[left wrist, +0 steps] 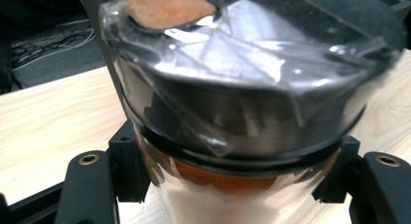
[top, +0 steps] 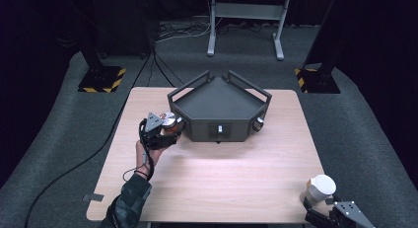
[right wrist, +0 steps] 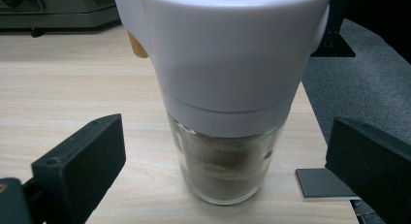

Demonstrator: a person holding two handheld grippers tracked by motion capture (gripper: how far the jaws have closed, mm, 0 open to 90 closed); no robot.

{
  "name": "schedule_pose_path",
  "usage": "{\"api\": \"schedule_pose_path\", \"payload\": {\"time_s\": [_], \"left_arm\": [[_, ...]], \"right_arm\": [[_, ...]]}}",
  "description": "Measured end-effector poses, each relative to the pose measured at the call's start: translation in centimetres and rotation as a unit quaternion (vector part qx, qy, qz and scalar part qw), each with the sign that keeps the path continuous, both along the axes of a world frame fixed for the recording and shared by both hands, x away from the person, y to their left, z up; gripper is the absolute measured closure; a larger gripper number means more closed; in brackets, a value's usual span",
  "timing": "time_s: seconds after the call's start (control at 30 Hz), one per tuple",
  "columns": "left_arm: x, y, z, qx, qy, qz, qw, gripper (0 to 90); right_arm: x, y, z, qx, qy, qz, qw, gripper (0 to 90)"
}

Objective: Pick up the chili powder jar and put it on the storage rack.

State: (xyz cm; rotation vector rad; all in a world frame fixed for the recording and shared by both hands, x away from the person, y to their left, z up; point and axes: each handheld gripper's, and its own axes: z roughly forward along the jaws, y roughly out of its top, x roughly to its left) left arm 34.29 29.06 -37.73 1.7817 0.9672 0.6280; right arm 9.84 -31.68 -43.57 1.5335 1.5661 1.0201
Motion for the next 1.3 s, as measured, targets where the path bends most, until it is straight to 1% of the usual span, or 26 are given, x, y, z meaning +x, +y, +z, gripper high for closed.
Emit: {"api": "schedule_pose_path", "payload": {"time_s": [0.07, 0.33, 0.63, 0.67, 0.9, 1.13, 1.3], "left_arm": [[0.0, -0.1, 0.4, 0.000, -0.002, -0.002, 1.0000, 31.8], [0.2, -0.3, 1.1, 0.005, -0.005, -0.010, 0.9999, 31.8], [0.6, -0.5, 1.8, 0.000, -0.007, -0.022, 0.9997, 31.8], [0.7, -0.6, 2.1, 0.003, -0.009, -0.025, 0.9997, 31.8], [0.9, -0.7, 2.7, -0.002, -0.011, -0.032, 0.9994, 31.8], [1.2, -0.9, 3.4, 0.001, -0.014, -0.037, 0.9992, 31.8], [1.6, -1.0, 3.8, -0.004, -0.015, -0.040, 0.9991, 31.8]], "right_arm": [[0.0, 0.0, 0.0, 0.001, 0.002, -0.001, 1.0000, 0.0], [0.0, 0.0, 0.0, 0.000, 0.001, -0.001, 1.0000, 0.0], [-0.1, -0.1, 0.1, 0.003, 0.002, -0.004, 1.0000, 0.0], [-0.1, 0.0, 0.1, 0.002, 0.002, -0.004, 1.0000, 0.0], [0.0, -0.1, 0.0, 0.002, 0.003, -0.001, 1.0000, 0.0], [0.0, 0.0, 0.1, 0.001, 0.002, -0.002, 1.0000, 0.0], [0.0, -0.1, 0.1, 0.002, 0.003, -0.002, 1.0000, 0.0]]}}
